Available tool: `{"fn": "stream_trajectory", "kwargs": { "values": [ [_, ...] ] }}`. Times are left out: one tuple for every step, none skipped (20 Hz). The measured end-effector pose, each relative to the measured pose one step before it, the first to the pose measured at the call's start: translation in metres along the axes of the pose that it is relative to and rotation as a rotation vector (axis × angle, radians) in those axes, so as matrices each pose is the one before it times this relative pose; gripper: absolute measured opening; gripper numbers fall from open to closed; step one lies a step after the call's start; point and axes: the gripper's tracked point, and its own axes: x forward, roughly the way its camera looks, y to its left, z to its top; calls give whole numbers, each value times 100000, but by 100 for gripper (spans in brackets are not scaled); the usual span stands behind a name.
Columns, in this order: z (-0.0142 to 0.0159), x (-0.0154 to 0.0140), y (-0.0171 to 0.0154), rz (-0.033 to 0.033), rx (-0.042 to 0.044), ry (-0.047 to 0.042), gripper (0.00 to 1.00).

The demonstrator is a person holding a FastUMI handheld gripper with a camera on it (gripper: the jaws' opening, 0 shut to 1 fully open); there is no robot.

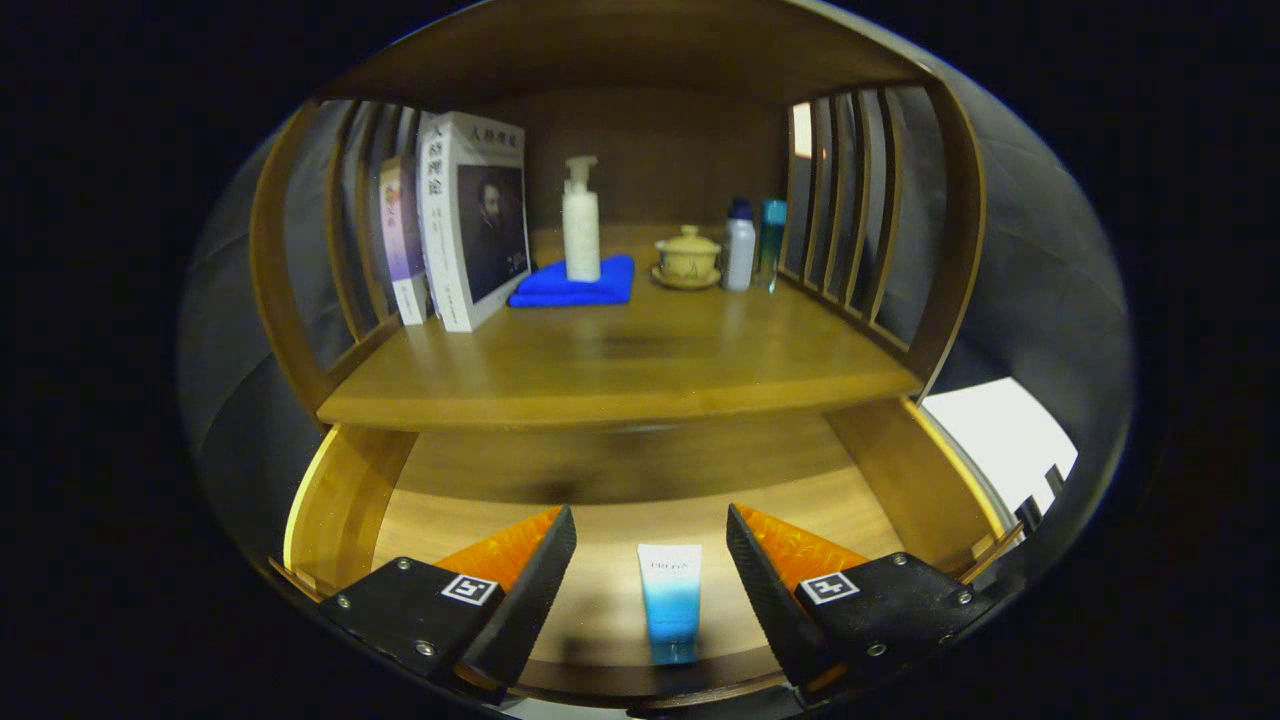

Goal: Pull open the drawer, take out the items inside it, and place them on the countertop above the cabinet.

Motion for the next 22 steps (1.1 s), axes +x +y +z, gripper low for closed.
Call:
{"fn": "stream_trajectory", "kwargs": {
  "values": [
    [-708,437,-404,-934,1525,3690,94],
    [-339,500,-386,-847,1040,2474,94],
    [-512,547,-280,-309,1090,3440,94],
    [-411,500,-294,-682,984,3546,94],
    [-417,453,-326,-716,209,3309,94],
    [-335,375,-346,-1167,-412,2865,94],
    [-534,421,-425,-1247,-953,3678,94],
    [-403,392,-472,-1927,-527,3100,94],
    [-657,296,-292,-1420,-816,3418,94],
    [-494,274,-60,-512,-799,2786,94],
    [-551,384,199,424,-239,2792,94],
    [-463,396,267,791,208,1824,94],
    [-976,365,277,796,3,3622,94],
    [-779,254,219,708,393,3343,94],
    [-668,266,279,324,495,2602,94],
    [263,-105,-97,-74,-605,-247,94],
    [-106,186,-131,-1031,-482,411,93],
    [-78,-67,81,-298,-468,972,93],
    [-75,120,34,-460,-173,364,93],
    [-25,51,25,-305,-206,627,93],
    [-104,263,-27,-270,-289,1184,91],
    [-175,258,169,937,-257,1959,90]
  ]
}}
